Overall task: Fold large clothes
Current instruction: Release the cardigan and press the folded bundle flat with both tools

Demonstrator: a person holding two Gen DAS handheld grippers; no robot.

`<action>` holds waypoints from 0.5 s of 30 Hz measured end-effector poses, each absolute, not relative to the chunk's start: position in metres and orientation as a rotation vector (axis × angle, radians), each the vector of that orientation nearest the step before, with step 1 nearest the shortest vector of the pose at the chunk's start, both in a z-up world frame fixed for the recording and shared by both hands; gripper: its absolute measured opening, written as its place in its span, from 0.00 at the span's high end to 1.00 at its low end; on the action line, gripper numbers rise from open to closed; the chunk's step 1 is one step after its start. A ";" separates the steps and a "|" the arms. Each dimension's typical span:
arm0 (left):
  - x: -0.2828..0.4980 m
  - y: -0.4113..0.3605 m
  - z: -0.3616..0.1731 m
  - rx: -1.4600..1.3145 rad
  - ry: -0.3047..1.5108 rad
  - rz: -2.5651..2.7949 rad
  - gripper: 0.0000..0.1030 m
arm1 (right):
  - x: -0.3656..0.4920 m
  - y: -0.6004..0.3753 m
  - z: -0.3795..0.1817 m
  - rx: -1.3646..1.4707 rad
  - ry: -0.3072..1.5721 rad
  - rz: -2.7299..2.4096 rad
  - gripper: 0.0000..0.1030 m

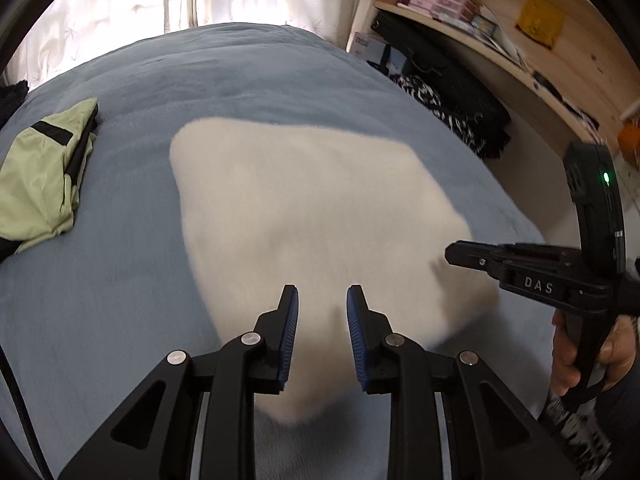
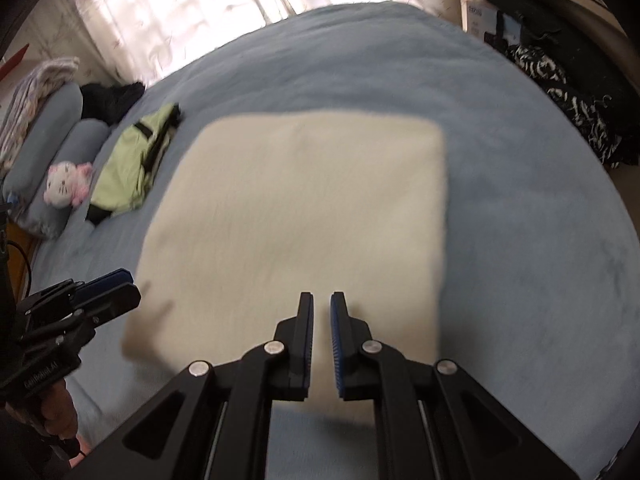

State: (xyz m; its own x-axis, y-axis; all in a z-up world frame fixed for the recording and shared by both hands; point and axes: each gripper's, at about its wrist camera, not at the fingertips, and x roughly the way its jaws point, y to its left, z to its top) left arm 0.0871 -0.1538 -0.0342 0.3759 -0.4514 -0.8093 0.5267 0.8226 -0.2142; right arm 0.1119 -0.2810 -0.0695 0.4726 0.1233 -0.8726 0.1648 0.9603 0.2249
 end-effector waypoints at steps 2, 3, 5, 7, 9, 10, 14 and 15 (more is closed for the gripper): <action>0.075 -0.153 -0.046 0.104 1.015 -0.615 0.78 | 0.105 -0.281 -0.084 0.291 1.127 -0.036 0.92; 0.069 -0.151 -0.051 0.119 1.001 -0.607 0.78 | 0.102 -0.283 -0.090 0.286 1.143 -0.044 0.92; 0.061 -0.149 -0.057 0.140 0.988 -0.610 0.78 | 0.091 -0.290 -0.098 0.270 1.154 -0.057 0.92; 0.058 -0.147 -0.063 0.143 0.983 -0.618 0.78 | 0.081 -0.298 -0.101 0.253 1.160 -0.077 0.96; 0.059 -0.146 -0.068 0.141 0.991 -0.619 0.78 | 0.073 -0.307 -0.102 0.274 1.160 -0.064 0.96; 0.060 -0.146 -0.070 0.138 0.995 -0.618 0.78 | 0.071 -0.308 -0.102 0.276 1.161 -0.069 0.96; 0.060 -0.147 -0.072 0.147 0.983 -0.610 0.78 | 0.067 -0.306 -0.100 0.252 1.163 -0.091 0.96; 0.060 -0.147 -0.071 0.146 0.981 -0.606 0.78 | 0.067 -0.304 -0.099 0.248 1.164 -0.096 0.95</action>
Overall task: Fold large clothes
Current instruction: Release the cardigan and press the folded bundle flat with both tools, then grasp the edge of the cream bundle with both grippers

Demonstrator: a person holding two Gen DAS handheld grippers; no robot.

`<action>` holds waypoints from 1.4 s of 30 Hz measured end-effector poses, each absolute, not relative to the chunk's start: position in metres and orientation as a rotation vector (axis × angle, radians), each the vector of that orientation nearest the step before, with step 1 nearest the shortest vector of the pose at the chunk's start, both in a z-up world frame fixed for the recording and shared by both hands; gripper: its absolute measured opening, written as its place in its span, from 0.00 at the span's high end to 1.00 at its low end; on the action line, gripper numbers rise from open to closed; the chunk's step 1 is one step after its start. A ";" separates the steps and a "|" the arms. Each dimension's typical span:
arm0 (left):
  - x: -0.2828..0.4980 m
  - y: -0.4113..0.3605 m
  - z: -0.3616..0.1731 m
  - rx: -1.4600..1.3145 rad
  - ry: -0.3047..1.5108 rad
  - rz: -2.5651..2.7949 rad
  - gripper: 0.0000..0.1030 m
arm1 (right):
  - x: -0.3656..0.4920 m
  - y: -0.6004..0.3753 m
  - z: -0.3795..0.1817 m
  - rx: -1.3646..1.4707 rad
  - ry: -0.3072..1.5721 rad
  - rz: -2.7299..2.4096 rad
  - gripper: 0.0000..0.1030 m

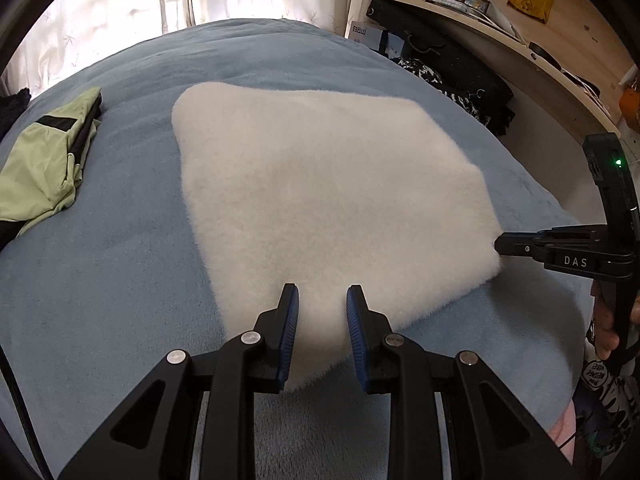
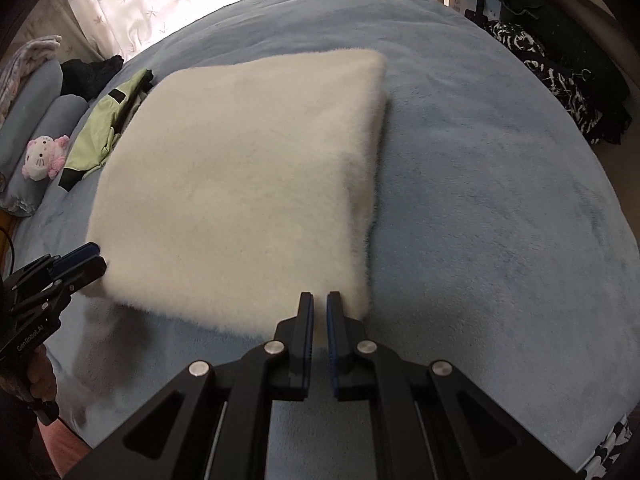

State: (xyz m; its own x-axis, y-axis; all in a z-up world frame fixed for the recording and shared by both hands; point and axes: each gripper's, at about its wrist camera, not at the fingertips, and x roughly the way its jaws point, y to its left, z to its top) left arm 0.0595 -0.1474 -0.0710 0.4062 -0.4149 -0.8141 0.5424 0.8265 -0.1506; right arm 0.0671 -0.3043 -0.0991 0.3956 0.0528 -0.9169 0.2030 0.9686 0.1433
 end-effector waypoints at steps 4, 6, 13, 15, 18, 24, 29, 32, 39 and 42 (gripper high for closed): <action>0.057 -0.147 -0.063 0.148 0.990 -0.586 0.77 | 0.064 -0.302 -0.092 0.233 1.155 -0.102 0.92; 0.054 -0.147 -0.057 0.149 1.003 -0.586 0.66 | 0.062 -0.301 -0.087 0.242 1.152 -0.097 0.92; 0.048 -0.143 -0.034 0.211 1.014 -0.492 0.32 | 0.052 -0.308 -0.059 0.288 1.106 -0.094 0.49; 0.048 -0.141 -0.028 0.227 1.015 -0.466 0.32 | 0.050 -0.311 -0.050 0.288 1.086 -0.091 0.46; 0.054 -0.137 -0.019 0.224 1.025 -0.444 0.32 | 0.049 -0.318 -0.040 0.281 1.078 -0.096 0.40; 0.073 -0.126 -0.013 0.144 1.086 -0.488 0.31 | 0.056 -0.337 -0.038 0.367 1.093 -0.075 0.35; 0.097 -0.119 -0.020 0.047 1.146 -0.530 0.24 | 0.067 -0.356 -0.040 0.415 1.093 -0.069 0.35; 0.109 -0.119 -0.026 -0.010 1.169 -0.549 0.23 | 0.075 -0.365 -0.044 0.449 1.095 -0.058 0.35; 0.132 -0.125 -0.047 -0.104 1.214 -0.597 0.23 | 0.092 -0.375 -0.064 0.516 1.105 0.007 0.35; 0.141 -0.133 -0.060 -0.113 1.237 -0.610 0.23 | 0.105 -0.374 -0.079 0.519 1.126 0.050 0.35</action>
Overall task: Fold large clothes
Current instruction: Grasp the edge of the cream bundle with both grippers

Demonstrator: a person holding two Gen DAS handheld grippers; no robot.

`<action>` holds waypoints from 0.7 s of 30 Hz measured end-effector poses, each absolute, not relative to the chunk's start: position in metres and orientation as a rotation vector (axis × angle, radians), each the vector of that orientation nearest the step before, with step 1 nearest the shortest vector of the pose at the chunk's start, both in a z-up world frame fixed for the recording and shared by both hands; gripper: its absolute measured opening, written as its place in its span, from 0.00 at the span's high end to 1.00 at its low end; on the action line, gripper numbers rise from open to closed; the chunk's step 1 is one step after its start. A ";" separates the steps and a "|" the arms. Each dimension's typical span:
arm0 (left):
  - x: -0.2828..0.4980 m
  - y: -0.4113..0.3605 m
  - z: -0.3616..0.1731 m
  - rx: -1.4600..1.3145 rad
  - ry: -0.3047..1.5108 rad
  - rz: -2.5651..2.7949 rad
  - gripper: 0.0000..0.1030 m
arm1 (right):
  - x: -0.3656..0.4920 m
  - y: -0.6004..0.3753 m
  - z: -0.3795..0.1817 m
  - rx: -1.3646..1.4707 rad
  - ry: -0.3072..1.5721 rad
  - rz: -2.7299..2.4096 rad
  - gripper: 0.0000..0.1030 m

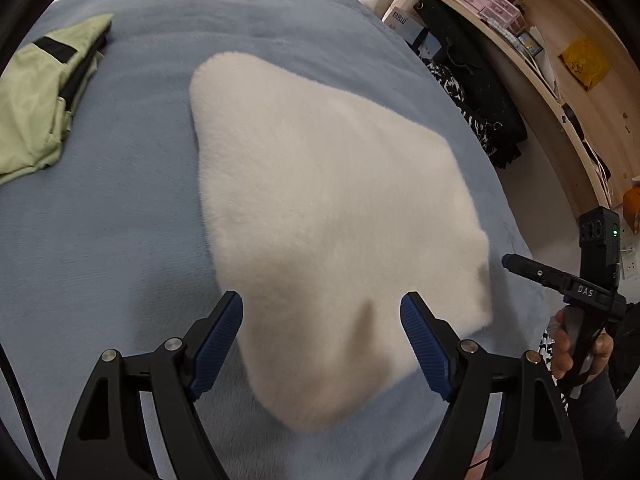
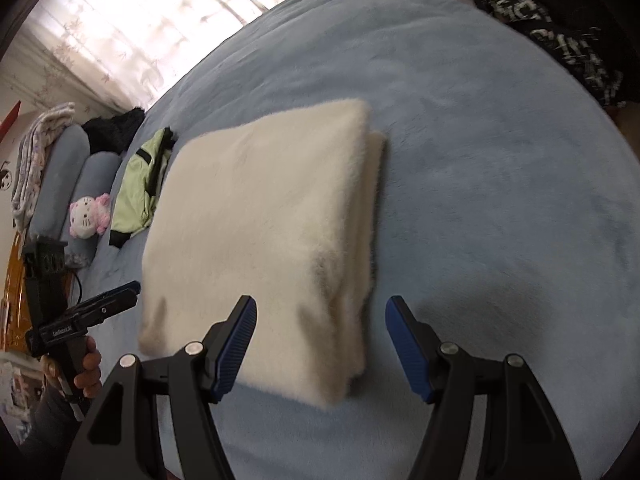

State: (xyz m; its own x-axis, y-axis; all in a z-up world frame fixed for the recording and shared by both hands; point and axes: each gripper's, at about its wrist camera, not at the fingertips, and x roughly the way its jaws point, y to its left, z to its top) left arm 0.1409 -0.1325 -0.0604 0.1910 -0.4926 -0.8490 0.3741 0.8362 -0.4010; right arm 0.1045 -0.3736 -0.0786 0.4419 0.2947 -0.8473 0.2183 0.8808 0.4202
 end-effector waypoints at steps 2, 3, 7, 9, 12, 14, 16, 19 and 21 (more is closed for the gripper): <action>0.148 -0.137 -0.069 -0.118 1.244 -0.617 0.23 | 0.114 -0.372 -0.091 0.524 1.146 0.077 0.35; 0.149 -0.138 -0.071 -0.116 1.236 -0.614 0.18 | 0.119 -0.371 -0.096 0.528 1.155 0.086 0.35; 0.158 -0.142 -0.078 -0.105 1.193 -0.607 0.10 | 0.139 -0.373 -0.122 0.562 1.187 0.127 0.35; 0.162 -0.145 -0.085 -0.096 1.201 -0.600 0.08 | 0.146 -0.374 -0.135 0.602 1.196 0.164 0.35; 0.171 -0.147 -0.102 -0.094 1.228 -0.603 0.04 | 0.154 -0.371 -0.144 0.613 1.181 0.198 0.28; 0.176 -0.146 -0.110 -0.123 1.241 -0.618 0.01 | 0.156 -0.371 -0.148 0.614 1.169 0.218 0.24; 0.180 -0.146 -0.117 -0.145 1.249 -0.633 0.00 | 0.160 -0.371 -0.152 0.623 1.159 0.237 0.21; 0.187 -0.148 -0.126 -0.181 1.266 -0.669 0.00 | 0.168 -0.369 -0.161 0.653 1.157 0.272 0.16; 0.192 -0.147 -0.133 -0.206 1.280 -0.691 0.00 | 0.175 -0.367 -0.167 0.673 1.162 0.294 0.11</action>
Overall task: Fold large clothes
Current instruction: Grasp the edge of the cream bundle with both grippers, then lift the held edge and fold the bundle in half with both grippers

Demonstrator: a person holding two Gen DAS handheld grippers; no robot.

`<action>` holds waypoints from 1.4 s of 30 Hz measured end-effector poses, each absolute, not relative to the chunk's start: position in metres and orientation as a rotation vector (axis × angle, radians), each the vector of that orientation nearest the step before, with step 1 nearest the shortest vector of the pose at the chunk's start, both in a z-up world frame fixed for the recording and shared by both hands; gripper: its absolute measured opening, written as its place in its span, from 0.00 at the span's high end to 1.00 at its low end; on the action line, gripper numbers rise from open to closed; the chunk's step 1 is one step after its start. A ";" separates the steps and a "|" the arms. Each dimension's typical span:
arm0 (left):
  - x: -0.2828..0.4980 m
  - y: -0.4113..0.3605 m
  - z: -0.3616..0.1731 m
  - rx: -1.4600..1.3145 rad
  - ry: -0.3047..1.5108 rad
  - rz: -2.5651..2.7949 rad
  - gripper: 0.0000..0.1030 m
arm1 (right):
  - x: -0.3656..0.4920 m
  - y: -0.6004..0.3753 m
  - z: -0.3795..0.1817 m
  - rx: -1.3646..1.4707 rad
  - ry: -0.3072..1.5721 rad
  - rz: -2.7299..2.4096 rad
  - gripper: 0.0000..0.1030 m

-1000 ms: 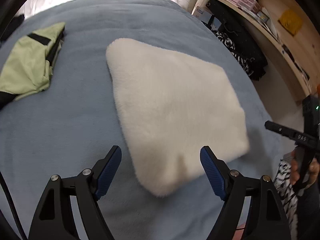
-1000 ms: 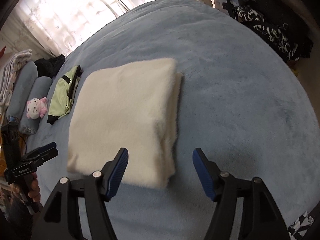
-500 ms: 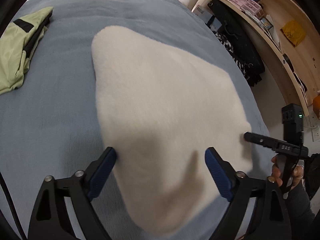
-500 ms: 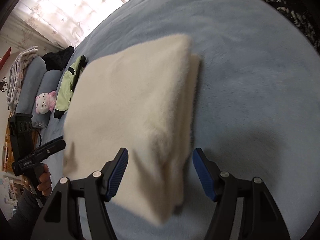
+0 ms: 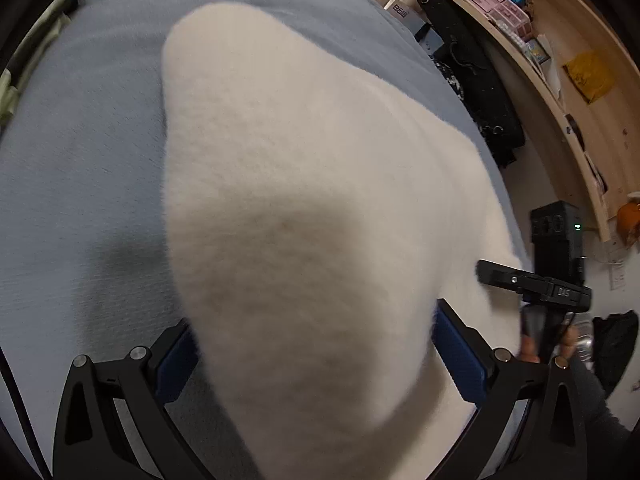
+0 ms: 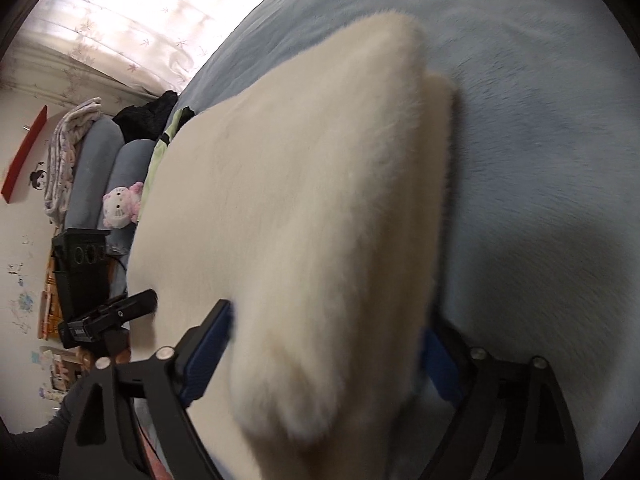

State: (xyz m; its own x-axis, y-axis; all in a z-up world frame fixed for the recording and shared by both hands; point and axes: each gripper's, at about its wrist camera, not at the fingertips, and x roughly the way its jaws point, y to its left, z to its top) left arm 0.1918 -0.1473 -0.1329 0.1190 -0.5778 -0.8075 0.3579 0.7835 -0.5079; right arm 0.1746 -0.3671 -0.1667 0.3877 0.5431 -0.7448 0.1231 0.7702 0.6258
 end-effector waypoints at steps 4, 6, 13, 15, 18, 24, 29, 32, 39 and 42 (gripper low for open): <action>0.197 -0.148 -0.142 -0.235 1.301 -0.737 0.00 | 0.185 -0.356 -0.168 0.640 1.147 0.315 0.10; 0.200 -0.150 -0.145 -0.227 1.304 -0.751 0.00 | 0.186 -0.355 -0.168 0.631 1.142 0.320 0.11; 0.207 -0.161 -0.143 -0.188 1.321 -0.744 0.00 | 0.182 -0.354 -0.165 0.626 1.118 0.317 0.19; 0.205 -0.171 -0.143 -0.176 1.325 -0.730 0.00 | 0.183 -0.356 -0.165 0.626 1.112 0.316 0.24; 0.206 -0.179 -0.141 -0.152 1.331 -0.705 0.00 | 0.181 -0.357 -0.163 0.619 1.102 0.308 0.31; 0.205 -0.195 -0.134 -0.088 1.294 -0.638 0.02 | 0.177 -0.354 -0.152 0.584 1.082 0.273 0.48; 0.191 -0.205 -0.116 0.005 1.208 -0.597 0.22 | 0.171 -0.345 -0.132 0.515 1.060 0.234 0.57; 0.183 -0.210 -0.105 0.048 1.165 -0.583 0.32 | 0.169 -0.336 -0.117 0.486 1.032 0.225 0.58; 0.164 -0.197 -0.075 0.085 1.116 -0.572 0.39 | 0.153 -0.292 -0.073 0.360 1.002 0.238 0.59; 0.152 -0.182 -0.064 0.070 1.123 -0.570 0.39 | 0.143 -0.277 -0.062 0.346 1.014 0.252 0.60</action>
